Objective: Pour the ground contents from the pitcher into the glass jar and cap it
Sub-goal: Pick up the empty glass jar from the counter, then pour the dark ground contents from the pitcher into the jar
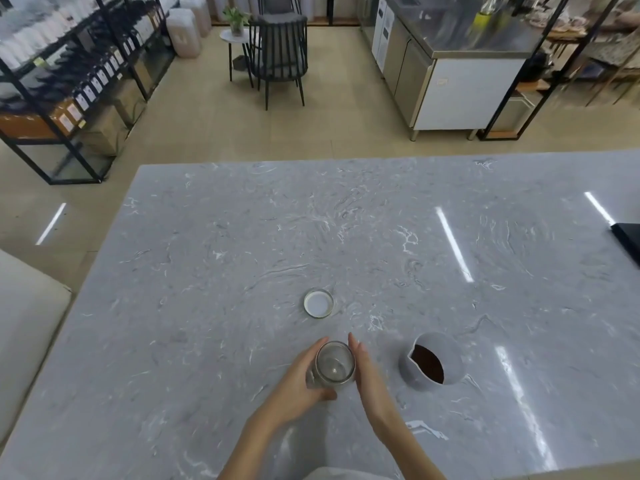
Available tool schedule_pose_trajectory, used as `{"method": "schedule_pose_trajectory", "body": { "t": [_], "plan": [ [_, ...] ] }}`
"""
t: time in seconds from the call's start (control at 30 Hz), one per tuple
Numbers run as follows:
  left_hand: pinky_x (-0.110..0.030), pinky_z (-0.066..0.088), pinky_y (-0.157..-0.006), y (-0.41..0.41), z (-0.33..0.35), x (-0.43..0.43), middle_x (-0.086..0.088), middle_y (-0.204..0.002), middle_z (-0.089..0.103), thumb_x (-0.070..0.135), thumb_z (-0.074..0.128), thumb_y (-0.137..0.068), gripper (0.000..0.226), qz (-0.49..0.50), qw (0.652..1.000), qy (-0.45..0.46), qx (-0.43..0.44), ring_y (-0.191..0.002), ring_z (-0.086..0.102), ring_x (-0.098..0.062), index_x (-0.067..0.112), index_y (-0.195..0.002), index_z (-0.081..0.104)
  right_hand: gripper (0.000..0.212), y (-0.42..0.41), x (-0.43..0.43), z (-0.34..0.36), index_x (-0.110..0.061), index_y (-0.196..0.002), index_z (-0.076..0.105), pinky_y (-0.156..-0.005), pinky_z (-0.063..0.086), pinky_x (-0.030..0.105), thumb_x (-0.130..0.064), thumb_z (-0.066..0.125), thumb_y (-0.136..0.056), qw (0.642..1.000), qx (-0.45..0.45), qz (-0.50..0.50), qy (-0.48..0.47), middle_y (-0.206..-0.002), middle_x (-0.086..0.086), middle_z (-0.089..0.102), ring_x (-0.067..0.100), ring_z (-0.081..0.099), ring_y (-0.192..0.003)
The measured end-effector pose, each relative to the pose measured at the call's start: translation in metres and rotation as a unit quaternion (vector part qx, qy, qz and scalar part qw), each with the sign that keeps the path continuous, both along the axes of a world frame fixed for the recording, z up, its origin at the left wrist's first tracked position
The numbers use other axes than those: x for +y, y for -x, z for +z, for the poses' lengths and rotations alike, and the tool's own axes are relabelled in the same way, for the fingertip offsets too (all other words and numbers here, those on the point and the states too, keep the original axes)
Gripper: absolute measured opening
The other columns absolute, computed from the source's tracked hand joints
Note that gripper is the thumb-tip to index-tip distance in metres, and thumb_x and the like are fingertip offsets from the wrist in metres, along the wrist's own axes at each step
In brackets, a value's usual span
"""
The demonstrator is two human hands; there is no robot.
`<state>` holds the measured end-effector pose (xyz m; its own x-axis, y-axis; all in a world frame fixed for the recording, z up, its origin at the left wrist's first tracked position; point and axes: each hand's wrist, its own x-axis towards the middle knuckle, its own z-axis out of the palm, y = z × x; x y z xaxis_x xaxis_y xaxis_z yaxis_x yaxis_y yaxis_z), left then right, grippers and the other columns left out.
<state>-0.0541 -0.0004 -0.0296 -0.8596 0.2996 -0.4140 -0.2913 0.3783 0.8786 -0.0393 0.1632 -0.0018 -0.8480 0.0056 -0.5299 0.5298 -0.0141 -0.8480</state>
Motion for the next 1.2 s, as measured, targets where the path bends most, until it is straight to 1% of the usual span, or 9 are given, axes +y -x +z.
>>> {"method": "schedule_pose_trajectory", "body": {
  "t": [0.1,0.27,0.37,0.53,0.63,0.93,1.0,1.1,1.2],
  "plan": [
    [-0.027,0.032,-0.121,0.004,0.004,-0.009,0.012,-0.160,0.037,0.008,0.090,-0.076,0.107,-0.069,0.997,0.022,-0.008,-0.148,0.035,-0.005,0.033,-0.159,0.027,0.069,-0.014,-0.003,-0.005,-0.028,-0.148,0.044,-0.122,0.023,0.029,-0.064,0.035,-0.090,1.000,-0.003,-0.027,0.008,-0.150,-0.018,0.041,-0.003,0.035,-0.138],
    [-0.026,0.021,-0.124,0.000,0.007,-0.008,0.016,-0.164,0.019,0.018,0.091,-0.076,0.114,-0.092,0.994,0.058,0.005,-0.152,0.018,-0.003,0.030,-0.163,0.017,0.051,-0.016,-0.007,-0.004,-0.029,-0.157,0.024,-0.124,0.013,0.028,-0.042,0.025,-0.107,1.000,0.024,-0.008,0.002,-0.162,-0.016,0.021,-0.002,0.018,-0.147],
    [-0.027,0.029,-0.120,-0.003,0.008,0.000,0.018,-0.154,0.030,0.024,0.097,-0.067,0.112,-0.057,0.996,0.060,0.018,-0.146,0.030,-0.006,0.036,-0.154,0.028,0.047,-0.018,-0.017,-0.003,-0.030,-0.156,0.021,-0.118,0.014,0.021,-0.035,0.023,-0.109,0.999,0.034,-0.019,-0.007,-0.162,-0.017,0.017,-0.004,0.016,-0.146],
    [-0.032,0.045,-0.109,0.001,0.005,-0.001,0.034,-0.127,0.047,0.031,0.096,-0.059,0.094,-0.057,0.990,0.086,0.101,-0.128,0.052,-0.005,0.075,-0.116,0.036,0.049,-0.025,-0.019,-0.004,-0.028,-0.158,0.019,-0.126,0.011,0.035,-0.035,0.022,-0.109,0.999,0.026,-0.015,-0.010,-0.164,-0.015,0.017,0.002,0.015,-0.150],
    [-0.035,0.052,-0.101,0.003,0.002,-0.002,0.036,-0.119,0.054,0.040,0.090,-0.054,0.090,-0.066,0.987,0.086,0.115,-0.117,0.058,-0.001,0.083,-0.110,0.034,0.047,-0.026,-0.020,-0.007,-0.032,-0.157,0.022,-0.126,0.014,0.037,-0.035,0.023,-0.109,0.999,0.019,-0.029,-0.016,-0.163,-0.017,0.021,0.000,0.019,-0.149],
    [-0.041,0.051,-0.102,0.004,0.000,0.000,0.016,-0.134,0.057,0.034,0.095,-0.062,0.083,-0.065,0.983,0.126,0.114,-0.124,0.058,-0.009,0.047,-0.128,0.047,0.065,-0.025,-0.005,0.000,-0.034,-0.158,0.010,-0.125,0.010,0.027,-0.057,0.029,-0.100,0.995,0.047,0.072,-0.055,-0.166,-0.019,0.011,-0.006,0.010,-0.150],
    [-0.040,0.050,-0.104,0.003,-0.003,0.001,0.015,-0.138,0.057,0.033,0.096,-0.063,0.089,-0.061,0.984,0.133,0.105,-0.126,0.057,-0.009,0.038,-0.138,0.048,0.064,-0.025,0.014,0.009,-0.040,-0.157,0.011,-0.124,0.010,0.023,-0.058,0.036,-0.101,0.973,0.108,0.146,-0.143,-0.165,-0.023,0.011,-0.011,0.008,-0.148],
    [-0.035,0.048,-0.107,0.000,-0.006,0.004,0.017,-0.140,0.054,0.035,0.096,-0.061,0.096,-0.039,0.984,0.137,0.109,-0.129,0.055,-0.005,0.037,-0.143,0.046,0.074,-0.016,0.063,0.027,-0.034,-0.158,0.017,-0.123,0.005,0.018,-0.063,0.047,-0.096,0.880,0.287,0.197,-0.322,-0.165,-0.017,0.017,0.000,0.005,-0.153],
    [-0.016,0.043,-0.101,-0.004,-0.007,0.002,0.031,-0.135,0.052,0.041,0.091,-0.060,0.090,-0.031,0.983,0.139,0.113,-0.124,0.052,0.012,0.062,-0.132,0.040,0.105,0.000,0.125,0.035,-0.022,-0.160,0.000,-0.125,-0.006,0.034,-0.082,0.040,-0.083,0.773,0.293,0.250,-0.504,-0.166,-0.011,-0.003,0.013,-0.014,-0.154]
  ]
}}
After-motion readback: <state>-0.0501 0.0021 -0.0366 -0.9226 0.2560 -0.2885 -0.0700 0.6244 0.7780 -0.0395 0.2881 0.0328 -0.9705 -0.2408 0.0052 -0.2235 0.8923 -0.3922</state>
